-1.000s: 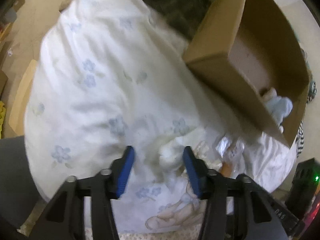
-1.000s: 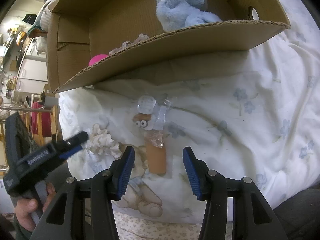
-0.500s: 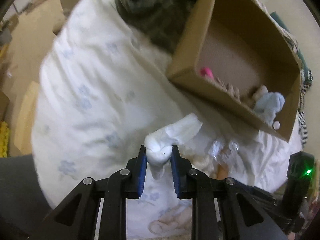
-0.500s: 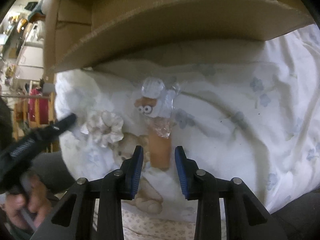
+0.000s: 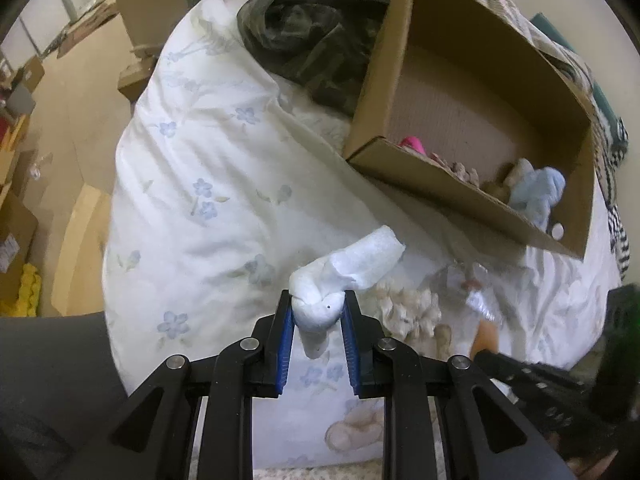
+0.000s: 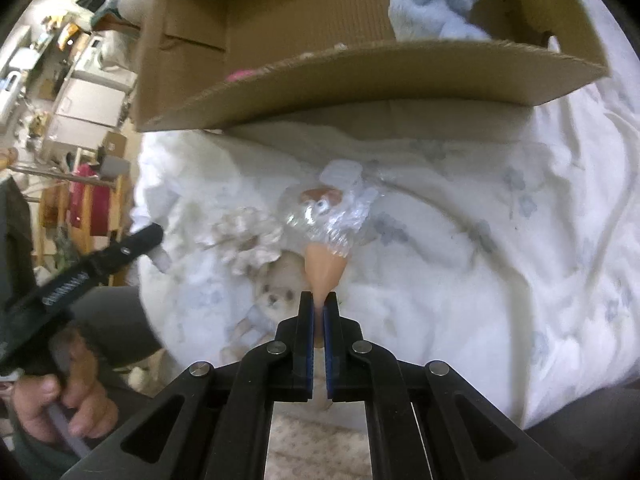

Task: Organize soft objects
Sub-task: 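Close the right tool on the clear bottle's peach-coloured base, then lift the white sock and clear bottle with both tools over the box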

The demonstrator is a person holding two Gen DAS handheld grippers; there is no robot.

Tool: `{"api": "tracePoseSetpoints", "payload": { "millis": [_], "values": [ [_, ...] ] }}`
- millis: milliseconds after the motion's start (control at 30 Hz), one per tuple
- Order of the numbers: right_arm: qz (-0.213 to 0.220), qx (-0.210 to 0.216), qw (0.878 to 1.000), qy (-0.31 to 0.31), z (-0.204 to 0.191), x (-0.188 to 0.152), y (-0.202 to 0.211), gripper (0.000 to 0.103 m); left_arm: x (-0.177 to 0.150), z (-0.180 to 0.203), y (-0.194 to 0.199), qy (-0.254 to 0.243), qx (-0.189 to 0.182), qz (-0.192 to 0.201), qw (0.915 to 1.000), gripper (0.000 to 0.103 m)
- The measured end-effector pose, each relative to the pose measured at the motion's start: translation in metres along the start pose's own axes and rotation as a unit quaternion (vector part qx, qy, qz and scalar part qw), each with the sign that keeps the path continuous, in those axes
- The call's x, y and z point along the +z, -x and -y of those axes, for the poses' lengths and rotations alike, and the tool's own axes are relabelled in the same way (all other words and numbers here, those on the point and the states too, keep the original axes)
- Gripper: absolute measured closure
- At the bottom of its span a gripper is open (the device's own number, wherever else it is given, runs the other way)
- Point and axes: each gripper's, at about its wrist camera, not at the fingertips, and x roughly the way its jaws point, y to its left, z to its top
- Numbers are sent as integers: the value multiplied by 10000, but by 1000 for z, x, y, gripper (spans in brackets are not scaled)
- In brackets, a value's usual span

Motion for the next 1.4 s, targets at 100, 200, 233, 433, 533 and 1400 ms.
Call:
{"api": "tracePoseSetpoints", "payload": {
  "millis": [100, 200, 233, 433, 533, 1400],
  "values": [
    [167, 176, 9997, 72, -4, -4, 15, 97, -2, -2, 9, -62, 51, 157, 9998, 83],
    [392, 453, 9981, 165, -10, -12, 31, 97, -5, 2, 19, -137, 96, 354, 9992, 83],
    [562, 515, 9968, 229, -13, -13, 39, 97, -6, 4, 24, -190, 121, 460, 9987, 83],
    [1304, 770, 9880, 290, -12, -13, 77, 97, -5, 15, 48, -351, 155, 932, 9949, 83],
    [1484, 922, 9844, 201, -9, -8, 87, 97, 0, 16, 62, -316, 78, 1140, 9930, 83],
    [2667, 523, 9623, 76, 7, 66, 133, 97, 89, 70, 90, -1150, 137, 2095, 9709, 82]
  ]
}}
